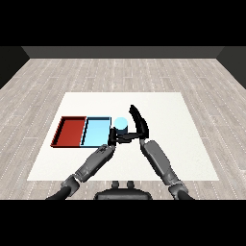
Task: Pick the blue can and put it in the blue box
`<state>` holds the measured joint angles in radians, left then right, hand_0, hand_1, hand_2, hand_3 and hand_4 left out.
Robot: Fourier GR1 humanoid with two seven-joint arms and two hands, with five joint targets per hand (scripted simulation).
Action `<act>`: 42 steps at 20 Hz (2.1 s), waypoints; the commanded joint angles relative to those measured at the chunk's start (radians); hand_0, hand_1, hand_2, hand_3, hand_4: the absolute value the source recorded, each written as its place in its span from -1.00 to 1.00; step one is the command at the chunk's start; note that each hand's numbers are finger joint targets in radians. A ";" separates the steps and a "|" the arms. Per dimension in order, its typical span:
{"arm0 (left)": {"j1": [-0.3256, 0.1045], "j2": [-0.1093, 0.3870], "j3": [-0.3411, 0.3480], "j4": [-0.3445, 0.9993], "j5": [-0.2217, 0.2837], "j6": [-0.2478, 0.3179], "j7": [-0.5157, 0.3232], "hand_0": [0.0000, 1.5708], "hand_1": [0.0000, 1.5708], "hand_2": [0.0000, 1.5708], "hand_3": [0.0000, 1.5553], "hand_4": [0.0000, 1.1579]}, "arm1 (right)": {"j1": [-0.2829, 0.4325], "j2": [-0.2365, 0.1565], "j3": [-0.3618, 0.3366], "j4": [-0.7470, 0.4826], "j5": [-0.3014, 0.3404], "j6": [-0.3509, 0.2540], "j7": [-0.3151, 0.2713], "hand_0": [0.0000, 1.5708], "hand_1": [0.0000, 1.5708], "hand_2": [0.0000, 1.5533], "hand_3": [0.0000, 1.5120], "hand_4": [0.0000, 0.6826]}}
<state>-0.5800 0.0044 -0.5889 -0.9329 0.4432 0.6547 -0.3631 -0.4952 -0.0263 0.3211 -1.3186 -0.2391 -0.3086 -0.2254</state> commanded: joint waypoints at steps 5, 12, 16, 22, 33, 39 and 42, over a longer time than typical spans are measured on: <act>0.069 0.038 0.086 -0.004 -0.021 -0.035 -0.069 1.00 1.00 1.00 0.91 0.97 | 0.165 -0.091 -0.093 -0.315 -0.088 0.077 0.026 -1.00 -1.00 -1.00 -1.00 -1.00; -0.009 0.119 0.179 0.048 -0.056 -0.043 -0.015 1.00 1.00 0.99 0.90 0.99 | 0.266 -0.139 -0.259 -0.412 -0.198 0.113 0.020 -1.00 -1.00 -1.00 -1.00 -1.00; -0.051 0.177 0.241 0.112 -0.068 -0.050 0.052 1.00 1.00 0.99 0.89 0.95 | 0.303 -0.145 -0.289 -0.373 -0.194 0.161 -0.044 -1.00 -1.00 -1.00 -1.00 -1.00; -0.153 0.278 0.326 0.325 -0.073 -0.174 0.091 1.00 1.00 1.00 0.94 0.90 | 0.304 -0.150 -0.336 -0.317 -0.200 0.162 -0.039 -1.00 -1.00 -1.00 -1.00 -1.00; -0.287 0.206 0.352 0.787 -0.135 -0.126 0.209 0.97 0.97 0.81 0.46 0.60 | 0.230 -0.152 -0.369 -0.169 -0.206 0.205 -0.072 -1.00 -1.00 -1.00 -1.00 -1.00; -0.234 0.176 0.321 0.907 -0.173 -0.179 0.284 0.46 0.46 0.34 -0.18 0.57 | 0.247 -0.108 -0.353 -0.172 -0.192 0.183 -0.096 -1.00 -1.00 -1.00 -1.00 -1.00; -0.229 0.144 0.340 0.928 -0.161 -0.170 0.286 0.47 0.47 0.37 -0.29 0.34 | 0.203 -0.130 -0.364 -0.176 -0.202 0.189 -0.065 -1.00 -1.00 -1.00 -1.00 -1.00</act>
<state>-0.8171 0.1734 -0.2622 -0.0696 0.2783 0.4930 -0.1251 -0.2720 -0.1537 -0.0386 -1.4901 -0.4401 -0.1188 -0.2977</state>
